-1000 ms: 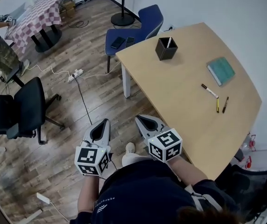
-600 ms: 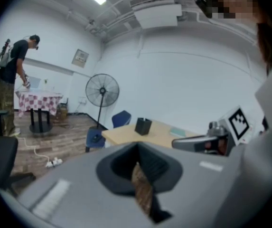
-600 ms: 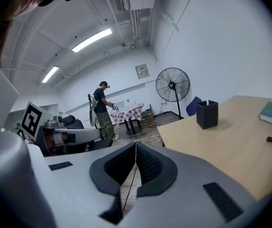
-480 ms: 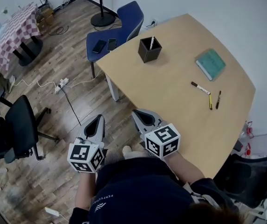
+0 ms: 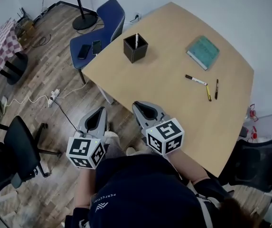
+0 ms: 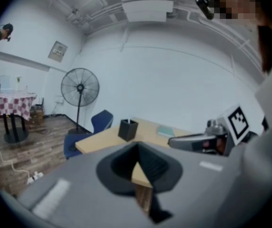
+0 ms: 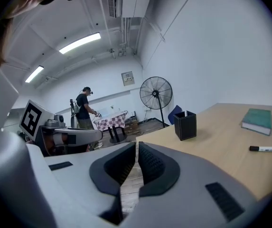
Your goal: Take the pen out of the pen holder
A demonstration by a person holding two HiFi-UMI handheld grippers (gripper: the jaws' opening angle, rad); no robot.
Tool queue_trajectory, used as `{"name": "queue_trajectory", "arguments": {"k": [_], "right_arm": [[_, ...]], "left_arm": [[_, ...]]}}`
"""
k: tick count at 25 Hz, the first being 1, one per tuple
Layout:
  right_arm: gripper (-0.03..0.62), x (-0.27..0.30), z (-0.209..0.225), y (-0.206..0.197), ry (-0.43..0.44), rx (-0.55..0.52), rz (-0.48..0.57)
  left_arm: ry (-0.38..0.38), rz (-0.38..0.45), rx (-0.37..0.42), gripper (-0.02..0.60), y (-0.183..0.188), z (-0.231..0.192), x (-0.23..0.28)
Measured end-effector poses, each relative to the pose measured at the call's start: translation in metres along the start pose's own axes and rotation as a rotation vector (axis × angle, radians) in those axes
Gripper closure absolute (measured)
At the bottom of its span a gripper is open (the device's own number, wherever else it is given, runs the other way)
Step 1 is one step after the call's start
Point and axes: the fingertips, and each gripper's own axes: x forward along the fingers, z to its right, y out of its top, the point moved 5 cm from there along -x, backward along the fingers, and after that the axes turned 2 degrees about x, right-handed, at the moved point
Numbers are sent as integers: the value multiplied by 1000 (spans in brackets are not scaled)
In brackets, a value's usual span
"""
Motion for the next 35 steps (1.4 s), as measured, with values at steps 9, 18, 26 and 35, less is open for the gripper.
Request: {"name": "queue_trajectory", "arguments": {"k": [9,18,26,35], "right_arm": [[557,41,42,23,-126,30,5],[528,96,78,59,-266,81,21],[520,130,110,87,-346,106,22],[513,157,146,113,-432,118,14]], "left_arm": [[-130,-14,46,577,23,-33,68],[-270,-82,87,575,55,-84,144],[-354,-120,113,575,73,-107,197],[-389,-142,131,575,86,-133,238]]}}
